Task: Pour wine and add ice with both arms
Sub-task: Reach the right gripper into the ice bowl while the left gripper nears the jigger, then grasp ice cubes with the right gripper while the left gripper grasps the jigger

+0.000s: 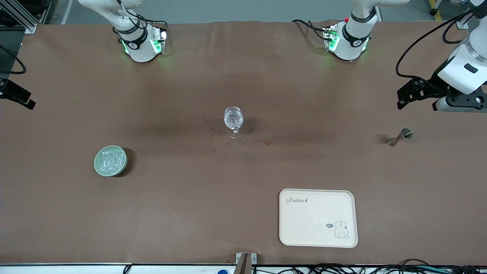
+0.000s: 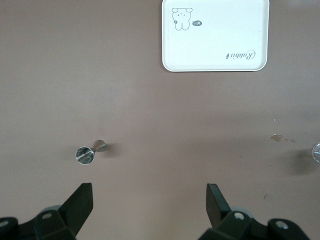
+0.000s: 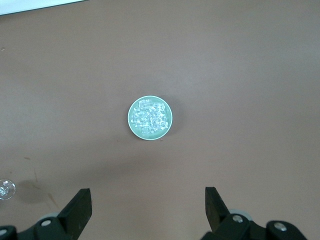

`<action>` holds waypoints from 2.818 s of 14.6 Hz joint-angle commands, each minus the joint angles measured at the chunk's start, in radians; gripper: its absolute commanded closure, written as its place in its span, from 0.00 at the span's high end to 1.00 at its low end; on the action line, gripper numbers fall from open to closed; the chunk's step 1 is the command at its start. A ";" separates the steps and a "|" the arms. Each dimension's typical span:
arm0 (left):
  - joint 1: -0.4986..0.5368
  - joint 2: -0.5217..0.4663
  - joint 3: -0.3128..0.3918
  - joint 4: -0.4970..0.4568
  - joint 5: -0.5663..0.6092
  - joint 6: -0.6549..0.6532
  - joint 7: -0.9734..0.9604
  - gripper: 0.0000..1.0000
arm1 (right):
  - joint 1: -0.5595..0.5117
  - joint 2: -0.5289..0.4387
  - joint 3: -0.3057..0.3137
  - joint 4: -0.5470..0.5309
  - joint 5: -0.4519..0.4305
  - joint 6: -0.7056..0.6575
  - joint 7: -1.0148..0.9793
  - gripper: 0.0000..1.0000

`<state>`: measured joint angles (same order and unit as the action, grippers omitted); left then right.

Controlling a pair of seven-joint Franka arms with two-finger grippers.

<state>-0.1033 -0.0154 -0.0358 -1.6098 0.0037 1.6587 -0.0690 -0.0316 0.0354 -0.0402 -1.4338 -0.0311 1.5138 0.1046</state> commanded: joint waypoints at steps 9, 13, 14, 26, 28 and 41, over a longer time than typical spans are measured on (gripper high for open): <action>-0.003 -0.015 0.052 -0.024 0.006 -0.022 -0.044 1.00 | -0.008 -0.003 0.002 -0.089 0.016 0.052 -0.008 1.00; -0.001 0.006 0.198 -0.018 -0.045 -0.071 -0.057 1.00 | -0.010 0.024 0.002 -0.247 0.017 0.219 -0.008 1.00; -0.001 0.012 0.230 -0.019 -0.054 -0.079 -0.072 1.00 | -0.008 0.043 0.002 -0.287 0.017 0.276 -0.008 1.00; 0.001 0.446 0.785 0.016 -0.624 -0.154 -0.281 1.00 | -0.007 0.284 0.002 -0.534 0.016 0.775 -0.028 0.83; 0.002 0.563 0.852 0.045 -0.738 -0.157 -0.282 1.00 | -0.007 0.310 0.002 -0.543 0.014 0.809 -0.032 0.78; 0.143 0.917 0.875 -0.051 -1.197 -0.356 -0.273 1.00 | -0.004 0.443 0.006 -0.596 0.014 0.991 -0.029 0.59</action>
<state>0.0465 0.8802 0.8262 -1.6498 -1.1572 1.3470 -0.3376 -0.0325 0.4715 -0.0405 -2.0122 -0.0304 2.4795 0.0883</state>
